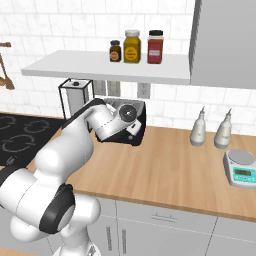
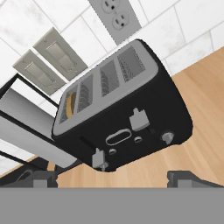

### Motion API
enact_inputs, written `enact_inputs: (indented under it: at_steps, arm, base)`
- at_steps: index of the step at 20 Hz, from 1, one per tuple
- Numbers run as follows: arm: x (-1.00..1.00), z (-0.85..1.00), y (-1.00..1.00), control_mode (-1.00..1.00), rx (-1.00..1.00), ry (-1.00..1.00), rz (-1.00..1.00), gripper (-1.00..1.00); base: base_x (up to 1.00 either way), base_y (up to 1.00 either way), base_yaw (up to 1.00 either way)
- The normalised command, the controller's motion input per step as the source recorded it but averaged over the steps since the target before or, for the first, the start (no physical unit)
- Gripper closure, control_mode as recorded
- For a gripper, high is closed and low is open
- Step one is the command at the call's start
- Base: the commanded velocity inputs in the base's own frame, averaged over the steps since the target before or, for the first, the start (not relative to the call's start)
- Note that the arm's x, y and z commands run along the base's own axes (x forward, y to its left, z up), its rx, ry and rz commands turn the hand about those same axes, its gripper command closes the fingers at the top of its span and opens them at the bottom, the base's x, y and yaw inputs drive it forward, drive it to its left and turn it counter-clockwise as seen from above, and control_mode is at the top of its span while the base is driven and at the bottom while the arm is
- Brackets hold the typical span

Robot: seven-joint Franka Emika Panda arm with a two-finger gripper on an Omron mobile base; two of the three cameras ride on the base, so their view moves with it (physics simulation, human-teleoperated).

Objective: Start the toaster. Once the lever pops up, take the bread to the plate on the dining counter.

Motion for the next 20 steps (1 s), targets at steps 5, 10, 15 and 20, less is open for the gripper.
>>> enact_inputs:
  at_steps: [5,10,15,20]
  arm:
    - [0.00,0.00,0.00,-1.00,0.00,0.00,0.00,-1.00]
    - [0.00,0.00,0.00,-1.00,0.00,0.00,0.00,-1.00]
    - [0.00,0.00,0.00,-1.00,0.00,0.00,0.00,-1.00]
    - [0.00,0.00,0.00,-1.00,0.00,0.00,0.00,-1.00]
  base:
    - [0.00,0.00,0.00]
    - [0.00,0.00,0.00]
    - [0.00,0.00,0.00]
    - [0.00,0.00,0.00]
